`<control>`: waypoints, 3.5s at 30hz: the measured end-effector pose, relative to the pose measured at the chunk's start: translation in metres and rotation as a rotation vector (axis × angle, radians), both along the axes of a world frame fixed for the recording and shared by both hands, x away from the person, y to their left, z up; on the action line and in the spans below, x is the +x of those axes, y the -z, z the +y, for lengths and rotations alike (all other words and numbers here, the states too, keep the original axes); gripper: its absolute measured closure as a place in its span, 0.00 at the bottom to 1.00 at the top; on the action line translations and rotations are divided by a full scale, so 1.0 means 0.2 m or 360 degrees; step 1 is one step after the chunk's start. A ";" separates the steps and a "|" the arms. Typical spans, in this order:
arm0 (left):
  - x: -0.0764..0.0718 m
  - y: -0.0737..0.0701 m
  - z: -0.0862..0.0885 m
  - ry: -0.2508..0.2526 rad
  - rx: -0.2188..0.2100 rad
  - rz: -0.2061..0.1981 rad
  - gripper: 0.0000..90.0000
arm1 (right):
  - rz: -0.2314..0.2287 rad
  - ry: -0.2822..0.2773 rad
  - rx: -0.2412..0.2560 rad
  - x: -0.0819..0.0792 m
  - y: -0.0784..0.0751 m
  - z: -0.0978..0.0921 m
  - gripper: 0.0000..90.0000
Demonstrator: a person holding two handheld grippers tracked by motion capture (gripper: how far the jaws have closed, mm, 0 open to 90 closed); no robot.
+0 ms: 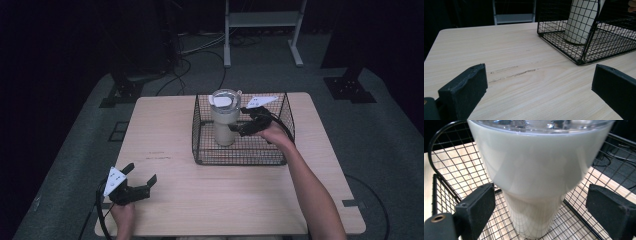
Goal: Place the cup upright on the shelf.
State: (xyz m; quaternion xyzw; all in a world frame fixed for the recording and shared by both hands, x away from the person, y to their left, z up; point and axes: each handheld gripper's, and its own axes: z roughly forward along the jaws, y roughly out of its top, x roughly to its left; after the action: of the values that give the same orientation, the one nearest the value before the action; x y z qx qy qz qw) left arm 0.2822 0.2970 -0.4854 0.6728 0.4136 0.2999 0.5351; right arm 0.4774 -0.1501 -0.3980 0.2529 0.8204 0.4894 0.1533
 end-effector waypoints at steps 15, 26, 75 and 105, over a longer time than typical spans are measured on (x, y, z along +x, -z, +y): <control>0.00 0.00 0.00 -0.0003 0.0001 0.0000 0.00 | 0.0017 0.0019 0.0005 -0.05 -0.06 -0.05 0.09; 0.00 0.00 0.00 -0.0001 0.0000 0.0000 0.00 | 0.0010 0.0016 -0.0005 -0.10 -0.11 -0.09 0.09; 0.00 0.00 -0.01 -0.0004 0.0027 0.0008 0.00 | 0.0029 -0.0081 0.0015 -0.45 -0.09 -0.33 0.09; 0.00 0.00 -0.01 -0.0010 0.0037 0.0010 0.00 | 0.0005 -0.0122 0.0072 -0.72 0.03 -0.43 0.09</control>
State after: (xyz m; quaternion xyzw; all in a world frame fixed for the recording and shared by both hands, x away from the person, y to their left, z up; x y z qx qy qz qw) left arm 0.2816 0.2953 -0.4853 0.6786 0.4138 0.3042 0.5251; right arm 0.3343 -0.2361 -0.4038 0.2255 0.8185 0.5129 0.1273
